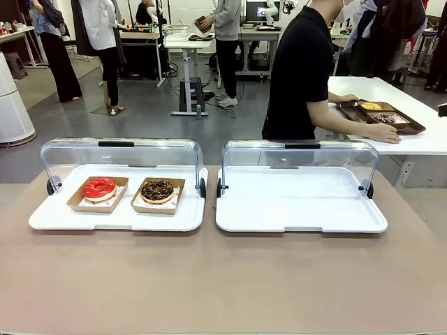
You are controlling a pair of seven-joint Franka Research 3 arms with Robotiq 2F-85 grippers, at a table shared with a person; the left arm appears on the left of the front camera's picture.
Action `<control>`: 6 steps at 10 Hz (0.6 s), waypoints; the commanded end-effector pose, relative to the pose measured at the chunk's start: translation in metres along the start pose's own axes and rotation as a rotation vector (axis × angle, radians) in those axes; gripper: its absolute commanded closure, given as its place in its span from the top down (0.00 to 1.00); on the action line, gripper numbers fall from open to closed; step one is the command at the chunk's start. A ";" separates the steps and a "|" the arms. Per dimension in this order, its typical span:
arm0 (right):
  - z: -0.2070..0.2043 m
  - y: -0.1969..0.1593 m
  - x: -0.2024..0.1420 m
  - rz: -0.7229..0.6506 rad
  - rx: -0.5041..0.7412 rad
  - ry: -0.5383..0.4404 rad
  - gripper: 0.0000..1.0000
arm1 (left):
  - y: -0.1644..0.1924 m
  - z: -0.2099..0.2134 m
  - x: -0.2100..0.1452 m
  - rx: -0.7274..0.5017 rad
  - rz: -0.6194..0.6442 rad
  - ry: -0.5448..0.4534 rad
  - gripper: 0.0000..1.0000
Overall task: Provide the desired donut to the person.
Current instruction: Place the picked Paper togo box onto the Handle tray extended by the person.
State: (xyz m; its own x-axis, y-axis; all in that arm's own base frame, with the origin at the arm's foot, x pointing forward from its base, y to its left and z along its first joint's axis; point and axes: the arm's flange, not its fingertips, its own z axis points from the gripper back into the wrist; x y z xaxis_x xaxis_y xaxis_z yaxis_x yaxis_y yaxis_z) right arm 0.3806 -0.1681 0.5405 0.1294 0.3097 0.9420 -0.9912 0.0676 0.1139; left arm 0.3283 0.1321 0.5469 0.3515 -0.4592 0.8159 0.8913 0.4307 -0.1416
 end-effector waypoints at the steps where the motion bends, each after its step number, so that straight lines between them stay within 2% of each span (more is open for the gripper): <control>1: 0.000 0.000 0.000 0.011 0.006 -0.018 1.00 | 0.000 0.000 -0.001 -0.004 -0.014 -0.021 1.00; 6: 0.000 0.000 0.000 0.011 0.006 -0.018 1.00 | 0.000 0.000 -0.001 -0.004 -0.014 -0.021 1.00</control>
State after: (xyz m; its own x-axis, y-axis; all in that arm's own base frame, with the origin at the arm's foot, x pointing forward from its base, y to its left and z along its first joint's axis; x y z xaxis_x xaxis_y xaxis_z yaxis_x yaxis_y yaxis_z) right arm 0.3807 -0.1681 0.5405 0.1294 0.3095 0.9420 -0.9912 0.0673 0.1141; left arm 0.3283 0.1321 0.5469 0.3515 -0.4592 0.8159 0.8913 0.4307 -0.1416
